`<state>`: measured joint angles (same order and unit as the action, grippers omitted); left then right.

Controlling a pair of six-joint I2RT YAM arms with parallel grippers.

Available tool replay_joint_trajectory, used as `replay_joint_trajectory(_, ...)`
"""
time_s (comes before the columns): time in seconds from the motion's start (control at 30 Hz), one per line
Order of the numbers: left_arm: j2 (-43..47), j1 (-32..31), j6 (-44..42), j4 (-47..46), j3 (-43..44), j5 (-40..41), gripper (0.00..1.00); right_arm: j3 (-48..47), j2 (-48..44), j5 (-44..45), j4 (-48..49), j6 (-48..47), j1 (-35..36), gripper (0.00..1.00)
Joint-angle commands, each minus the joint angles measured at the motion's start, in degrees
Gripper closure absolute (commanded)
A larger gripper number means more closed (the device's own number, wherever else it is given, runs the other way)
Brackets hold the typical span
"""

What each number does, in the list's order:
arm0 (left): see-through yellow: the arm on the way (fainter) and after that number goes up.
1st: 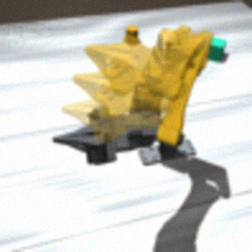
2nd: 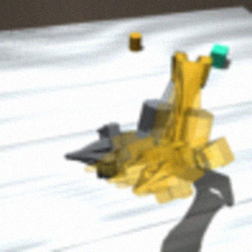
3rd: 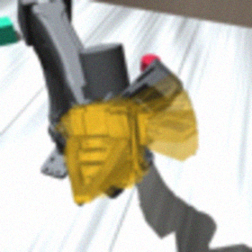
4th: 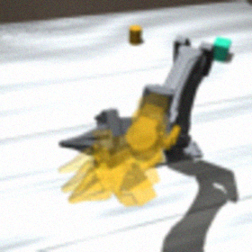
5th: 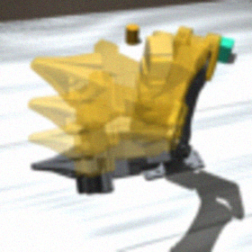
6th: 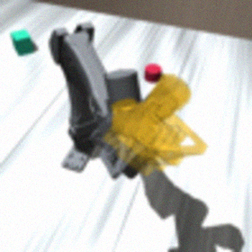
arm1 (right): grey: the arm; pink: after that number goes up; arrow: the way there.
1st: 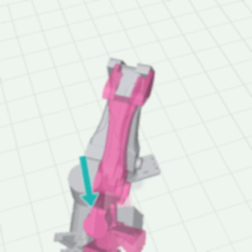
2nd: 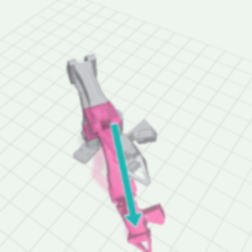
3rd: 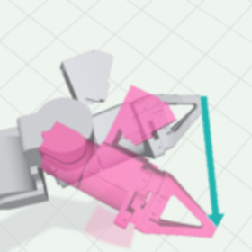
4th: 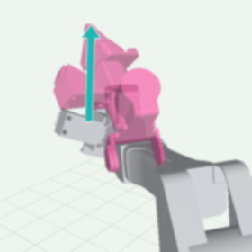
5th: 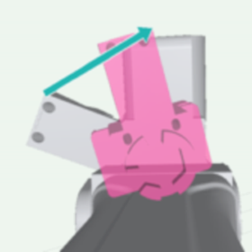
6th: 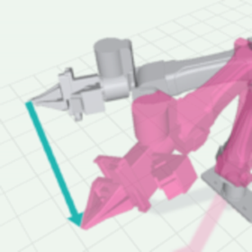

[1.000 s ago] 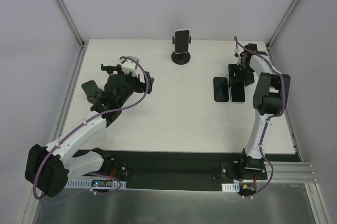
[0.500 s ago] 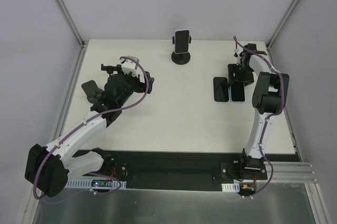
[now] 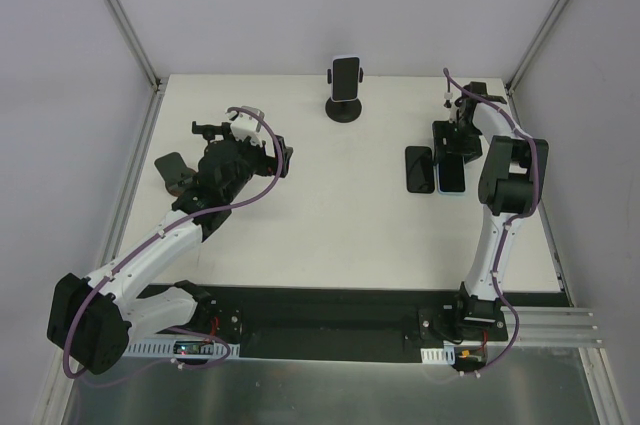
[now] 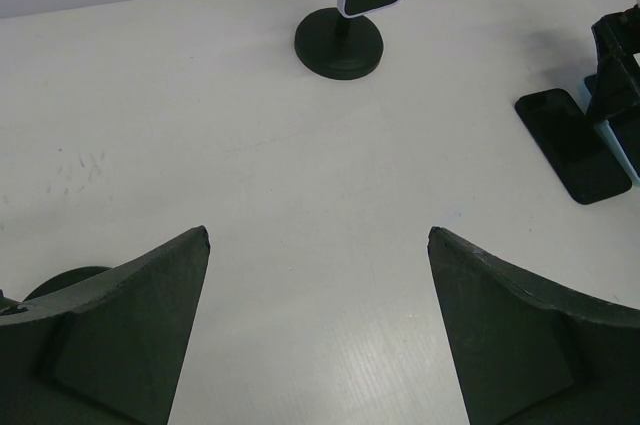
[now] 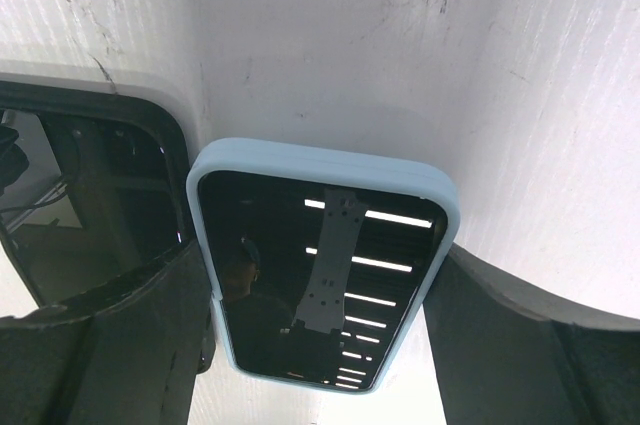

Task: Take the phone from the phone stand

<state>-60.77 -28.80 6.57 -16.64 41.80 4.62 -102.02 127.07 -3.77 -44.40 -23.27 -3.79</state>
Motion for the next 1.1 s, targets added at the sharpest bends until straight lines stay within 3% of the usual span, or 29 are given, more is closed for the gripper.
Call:
replay_joint_trajectory(0.0, 0.13, 0.23, -0.77, -0.93, 2.14, -1.11, 0.11, -2.31, 0.64, -0.01, 2.04, -1.61, -0.16, 0.23)
replay_joint_trajectory(0.37, 0.39, 0.23, -0.59, -1.02, 2.14, -1.55, 0.11, -1.26, -0.85, 0.08, 2.83, -1.34, -0.16, 0.10)
replay_joint_trajectory(0.5, 0.57, 0.23, -0.59, -1.02, 2.06, -1.72, 0.11, -0.29, -1.03, 0.08, 3.18, -1.25, -0.16, 0.10)
replay_joint_trajectory(0.83, 0.48, 0.23, -0.59, -1.02, 2.06, -1.90, 0.11, -0.37, -1.12, -1.33, 3.62, -1.17, -0.16, 0.30)
replay_joint_trajectory(1.07, 0.48, 0.23, -0.59, -1.02, 2.06, -1.90, 0.11, -0.38, -0.94, -1.94, 3.97, -0.73, -0.16, 0.34)
